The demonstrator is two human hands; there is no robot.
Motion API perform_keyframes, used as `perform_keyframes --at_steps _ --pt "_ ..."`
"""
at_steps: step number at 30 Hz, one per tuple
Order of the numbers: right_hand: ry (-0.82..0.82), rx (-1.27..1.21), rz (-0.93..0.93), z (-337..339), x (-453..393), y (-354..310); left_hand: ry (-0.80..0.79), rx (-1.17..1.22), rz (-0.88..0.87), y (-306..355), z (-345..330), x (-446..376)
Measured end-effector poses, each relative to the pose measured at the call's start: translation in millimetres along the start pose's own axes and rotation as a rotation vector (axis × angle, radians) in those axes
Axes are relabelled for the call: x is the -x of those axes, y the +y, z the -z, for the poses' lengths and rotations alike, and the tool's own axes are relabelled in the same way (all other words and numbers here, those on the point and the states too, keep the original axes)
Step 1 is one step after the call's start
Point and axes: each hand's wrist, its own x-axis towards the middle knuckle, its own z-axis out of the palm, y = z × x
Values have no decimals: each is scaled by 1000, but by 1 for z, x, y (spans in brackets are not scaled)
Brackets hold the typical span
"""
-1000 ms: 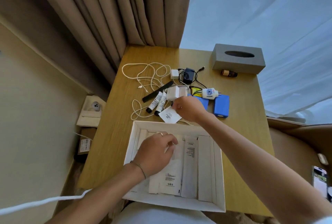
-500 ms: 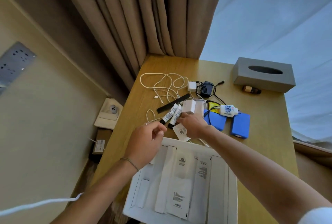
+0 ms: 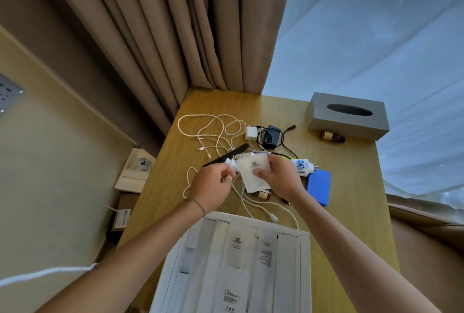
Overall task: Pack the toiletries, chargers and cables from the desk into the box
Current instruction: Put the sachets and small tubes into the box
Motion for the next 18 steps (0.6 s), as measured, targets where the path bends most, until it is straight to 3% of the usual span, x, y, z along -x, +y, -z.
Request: perform_keyframes --at_steps 3,7,14,18 --pt "160 -317 -145 20 11 7 -26 -49 33 10 -21 -26" --pt "262 -540 -257 31 21 18 -65 -168 21 25 -49 -60" --pt "312 -770 -347 32 39 34 -129 -690 -166 45 -92 -101" --pt "315 -921 -378 32 51 33 -248 -901 -131 52 -105 -114"
